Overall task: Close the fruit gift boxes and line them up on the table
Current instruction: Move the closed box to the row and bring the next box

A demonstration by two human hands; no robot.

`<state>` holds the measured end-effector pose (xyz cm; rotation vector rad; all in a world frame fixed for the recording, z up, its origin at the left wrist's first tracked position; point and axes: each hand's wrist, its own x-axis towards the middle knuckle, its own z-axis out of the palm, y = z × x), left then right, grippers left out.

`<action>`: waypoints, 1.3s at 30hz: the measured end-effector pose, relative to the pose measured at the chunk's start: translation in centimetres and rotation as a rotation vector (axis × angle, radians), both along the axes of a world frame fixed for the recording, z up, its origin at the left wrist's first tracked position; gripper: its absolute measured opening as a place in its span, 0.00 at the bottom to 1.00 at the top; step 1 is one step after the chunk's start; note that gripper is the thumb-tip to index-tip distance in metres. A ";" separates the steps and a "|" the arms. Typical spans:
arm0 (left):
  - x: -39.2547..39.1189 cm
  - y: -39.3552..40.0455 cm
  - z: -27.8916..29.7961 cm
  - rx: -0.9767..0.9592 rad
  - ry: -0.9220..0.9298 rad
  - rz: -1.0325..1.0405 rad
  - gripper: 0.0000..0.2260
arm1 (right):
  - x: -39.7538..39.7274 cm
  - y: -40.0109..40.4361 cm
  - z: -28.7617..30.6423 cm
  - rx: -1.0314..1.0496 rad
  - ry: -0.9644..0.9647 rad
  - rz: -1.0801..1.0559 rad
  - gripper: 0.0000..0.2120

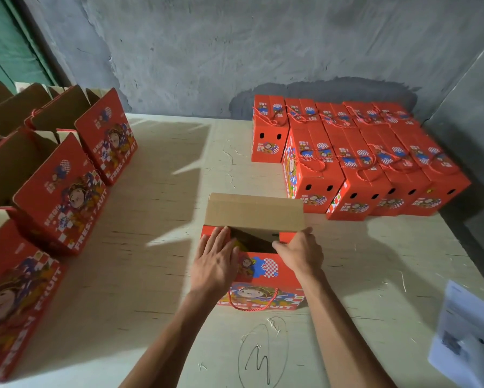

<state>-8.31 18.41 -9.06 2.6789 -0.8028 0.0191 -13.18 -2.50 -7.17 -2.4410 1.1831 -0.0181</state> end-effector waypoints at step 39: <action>-0.8 -6.2 1.8 0.117 0.338 -0.150 0.18 | 0.2 -1.1 0.6 -0.081 -0.018 0.064 0.27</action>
